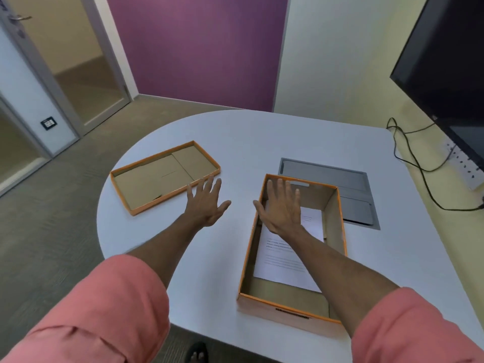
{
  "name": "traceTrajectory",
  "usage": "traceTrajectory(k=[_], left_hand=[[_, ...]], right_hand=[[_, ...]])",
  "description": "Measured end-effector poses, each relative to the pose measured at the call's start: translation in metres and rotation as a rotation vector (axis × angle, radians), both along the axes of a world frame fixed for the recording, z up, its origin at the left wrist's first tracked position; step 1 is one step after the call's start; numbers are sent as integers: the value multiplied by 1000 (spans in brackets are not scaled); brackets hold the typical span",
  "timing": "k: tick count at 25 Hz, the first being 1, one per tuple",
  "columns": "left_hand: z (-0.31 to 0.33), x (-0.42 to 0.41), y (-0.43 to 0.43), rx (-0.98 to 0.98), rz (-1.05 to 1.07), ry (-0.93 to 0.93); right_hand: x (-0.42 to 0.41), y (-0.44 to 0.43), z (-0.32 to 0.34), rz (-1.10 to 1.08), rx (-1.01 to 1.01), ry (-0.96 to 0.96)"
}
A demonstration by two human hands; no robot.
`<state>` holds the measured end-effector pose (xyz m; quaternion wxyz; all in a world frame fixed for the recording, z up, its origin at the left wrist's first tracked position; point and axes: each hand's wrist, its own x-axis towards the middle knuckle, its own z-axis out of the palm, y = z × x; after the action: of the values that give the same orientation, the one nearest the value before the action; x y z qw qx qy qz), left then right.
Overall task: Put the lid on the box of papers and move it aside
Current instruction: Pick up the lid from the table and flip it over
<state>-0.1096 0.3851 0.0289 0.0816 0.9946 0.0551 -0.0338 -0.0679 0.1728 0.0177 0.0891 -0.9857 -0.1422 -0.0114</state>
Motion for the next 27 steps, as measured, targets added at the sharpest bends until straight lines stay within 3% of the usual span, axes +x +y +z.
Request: traceTrajectory(k=[14, 21, 27], left_hand=[[-24, 27, 204, -16, 92, 82], [-71, 61, 300, -39, 117, 223], [-108, 92, 332, -60, 67, 300]], right_hand=[[50, 214, -21, 171, -10, 60], [74, 316, -62, 148, -1, 210], [94, 361, -105, 136, -39, 317]])
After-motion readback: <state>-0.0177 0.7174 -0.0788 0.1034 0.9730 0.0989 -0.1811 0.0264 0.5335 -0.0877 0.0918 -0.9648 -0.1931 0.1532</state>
